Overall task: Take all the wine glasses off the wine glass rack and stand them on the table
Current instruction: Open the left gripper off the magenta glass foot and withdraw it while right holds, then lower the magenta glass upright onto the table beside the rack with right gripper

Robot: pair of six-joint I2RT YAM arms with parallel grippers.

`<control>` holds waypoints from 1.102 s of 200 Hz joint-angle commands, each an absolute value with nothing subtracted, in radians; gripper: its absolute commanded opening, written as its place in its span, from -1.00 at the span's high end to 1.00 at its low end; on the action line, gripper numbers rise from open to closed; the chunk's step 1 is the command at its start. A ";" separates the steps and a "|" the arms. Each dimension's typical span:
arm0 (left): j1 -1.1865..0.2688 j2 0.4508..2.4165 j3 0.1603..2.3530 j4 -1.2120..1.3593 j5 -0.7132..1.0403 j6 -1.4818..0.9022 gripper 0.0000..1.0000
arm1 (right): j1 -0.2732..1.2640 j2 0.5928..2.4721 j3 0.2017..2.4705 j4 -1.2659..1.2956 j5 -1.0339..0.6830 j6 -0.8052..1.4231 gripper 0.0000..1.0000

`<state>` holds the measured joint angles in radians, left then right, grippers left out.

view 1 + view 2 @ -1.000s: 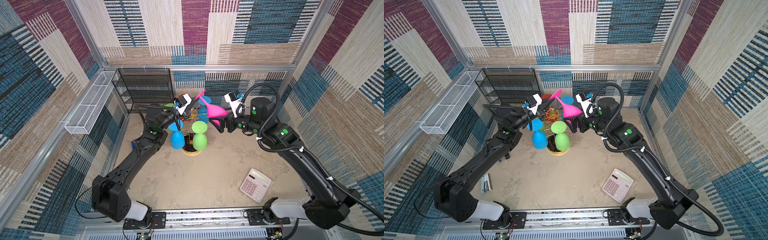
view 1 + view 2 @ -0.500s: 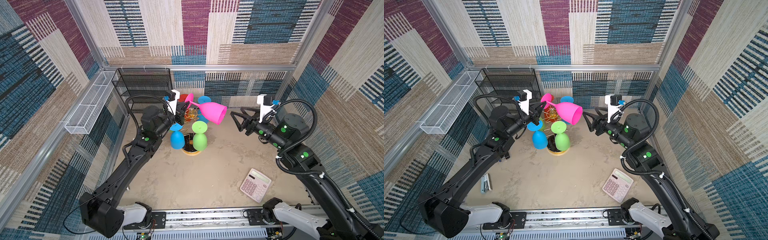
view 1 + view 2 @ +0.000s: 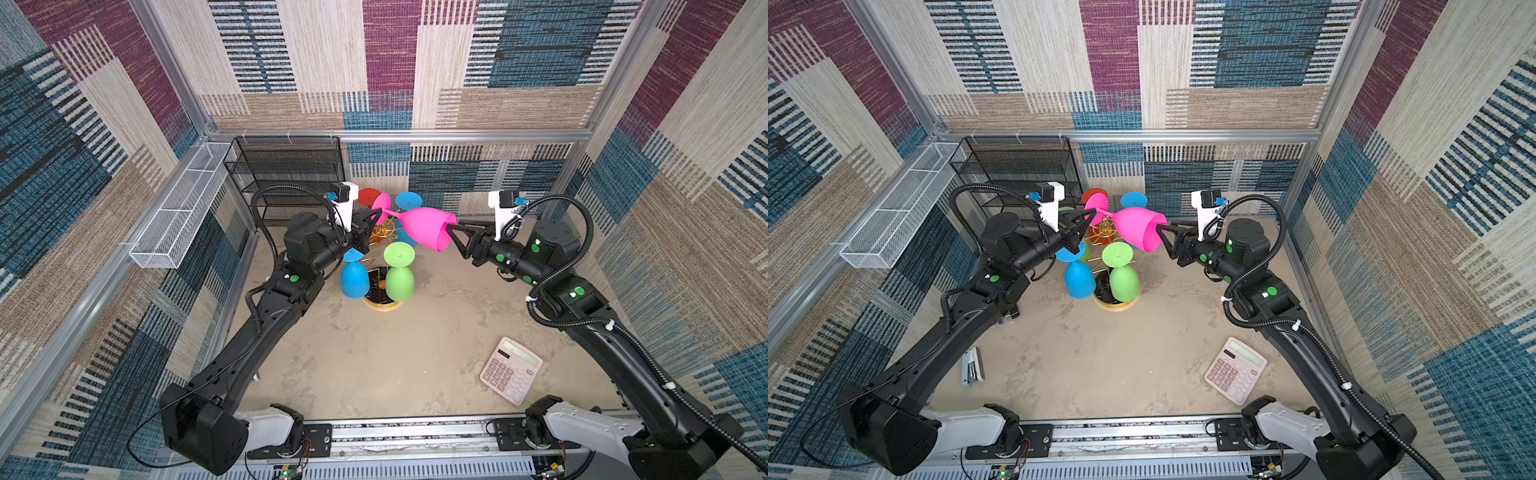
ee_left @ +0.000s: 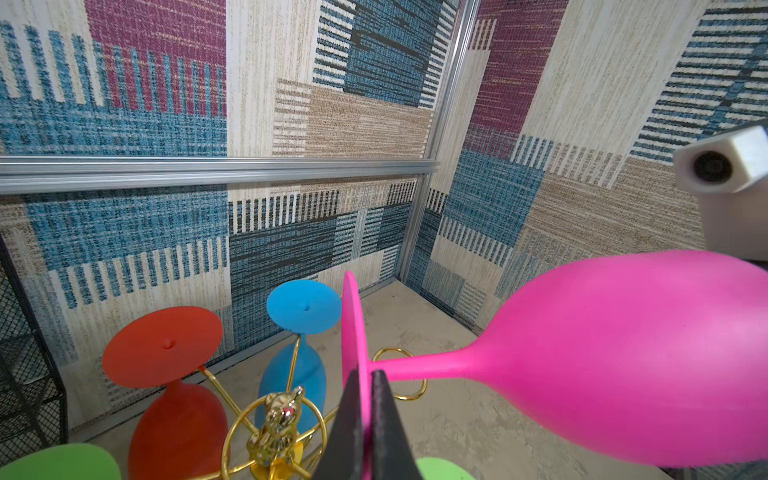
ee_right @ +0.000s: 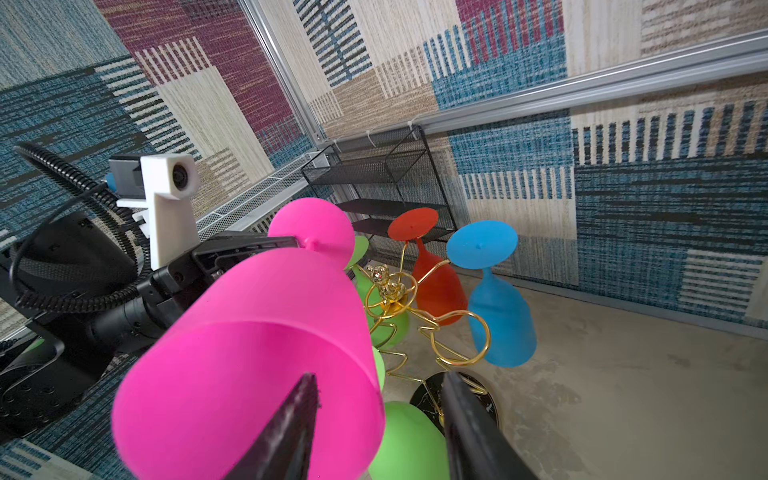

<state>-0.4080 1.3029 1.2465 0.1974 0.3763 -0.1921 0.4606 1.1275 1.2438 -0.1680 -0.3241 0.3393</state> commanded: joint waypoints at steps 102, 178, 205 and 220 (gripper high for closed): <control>-0.388 1.301 1.243 0.201 0.376 -0.259 0.38 | 0.462 1.199 1.304 -0.123 -0.286 0.386 1.00; -0.211 1.152 1.226 -0.008 0.347 -0.289 -0.25 | 0.379 1.177 1.464 -0.478 0.090 0.268 1.00; -0.133 1.084 1.204 -0.084 0.359 -0.245 -0.30 | 0.370 1.189 1.491 -0.601 0.181 0.247 1.00; -0.106 1.044 1.167 -0.088 0.332 -0.225 -0.36 | 0.368 1.213 1.506 -0.659 0.213 0.238 1.00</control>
